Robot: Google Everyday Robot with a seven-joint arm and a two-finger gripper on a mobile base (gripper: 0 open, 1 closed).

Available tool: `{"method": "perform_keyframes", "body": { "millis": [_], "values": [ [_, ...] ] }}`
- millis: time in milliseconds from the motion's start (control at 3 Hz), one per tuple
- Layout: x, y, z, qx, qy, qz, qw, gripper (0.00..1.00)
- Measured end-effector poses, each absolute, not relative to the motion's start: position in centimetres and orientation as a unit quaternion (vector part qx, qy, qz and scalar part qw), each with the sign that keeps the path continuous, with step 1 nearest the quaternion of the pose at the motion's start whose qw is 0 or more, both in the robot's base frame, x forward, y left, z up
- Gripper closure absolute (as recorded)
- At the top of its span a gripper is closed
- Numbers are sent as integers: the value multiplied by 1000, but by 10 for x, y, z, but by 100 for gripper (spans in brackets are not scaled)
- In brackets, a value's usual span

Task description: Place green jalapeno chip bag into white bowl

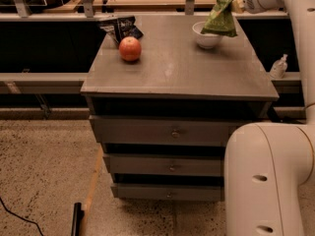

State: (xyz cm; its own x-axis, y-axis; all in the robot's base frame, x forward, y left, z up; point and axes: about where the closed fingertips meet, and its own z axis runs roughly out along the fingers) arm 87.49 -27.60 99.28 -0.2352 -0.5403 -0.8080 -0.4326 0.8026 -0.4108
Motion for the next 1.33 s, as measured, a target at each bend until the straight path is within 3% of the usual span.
{"method": "perform_keyframes", "body": {
  "millis": [1000, 1333],
  "values": [
    [881, -261, 977, -325, 791, -55, 516, 12],
    [882, -259, 977, -327, 791, -57, 514, 0]
  ]
}}
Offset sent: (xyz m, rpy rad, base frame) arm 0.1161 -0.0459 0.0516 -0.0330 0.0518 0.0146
